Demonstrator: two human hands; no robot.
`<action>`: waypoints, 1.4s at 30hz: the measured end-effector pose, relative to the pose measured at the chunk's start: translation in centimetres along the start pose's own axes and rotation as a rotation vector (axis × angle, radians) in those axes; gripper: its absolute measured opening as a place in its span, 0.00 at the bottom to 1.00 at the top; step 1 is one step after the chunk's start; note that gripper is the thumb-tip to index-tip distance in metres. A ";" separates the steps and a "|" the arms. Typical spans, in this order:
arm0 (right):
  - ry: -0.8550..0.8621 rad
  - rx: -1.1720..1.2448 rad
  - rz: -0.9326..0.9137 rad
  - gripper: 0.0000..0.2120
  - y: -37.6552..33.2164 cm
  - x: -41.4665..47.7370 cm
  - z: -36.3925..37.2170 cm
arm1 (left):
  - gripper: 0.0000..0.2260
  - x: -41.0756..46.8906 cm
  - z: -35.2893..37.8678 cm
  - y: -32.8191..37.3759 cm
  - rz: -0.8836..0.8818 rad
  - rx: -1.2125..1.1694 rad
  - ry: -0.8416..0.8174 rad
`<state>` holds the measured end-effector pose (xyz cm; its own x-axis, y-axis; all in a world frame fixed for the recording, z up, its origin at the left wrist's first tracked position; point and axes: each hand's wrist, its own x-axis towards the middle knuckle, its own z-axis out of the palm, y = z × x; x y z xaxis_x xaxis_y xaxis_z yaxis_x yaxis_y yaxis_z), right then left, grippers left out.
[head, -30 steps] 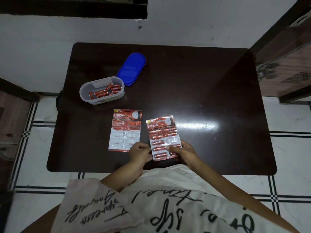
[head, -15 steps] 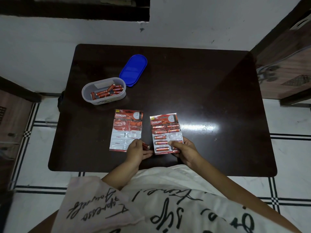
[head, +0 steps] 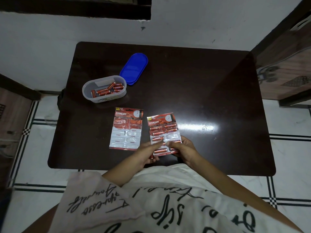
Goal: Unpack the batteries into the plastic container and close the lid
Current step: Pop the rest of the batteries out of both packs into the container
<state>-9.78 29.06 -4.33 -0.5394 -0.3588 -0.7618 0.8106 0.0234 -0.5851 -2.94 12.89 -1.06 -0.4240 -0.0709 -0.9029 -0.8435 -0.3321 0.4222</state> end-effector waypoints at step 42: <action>-0.007 -0.145 0.037 0.09 -0.4 2.0 1.3 | 0.15 2.9 -0.4 -0.1 0.182 -0.047 0.100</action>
<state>-10.90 27.13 -5.30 -0.5077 -0.3620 -0.7818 0.7881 0.1715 -0.5912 -3.92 12.35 -3.81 -0.5309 -0.2259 -0.8168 -0.7387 -0.3491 0.5767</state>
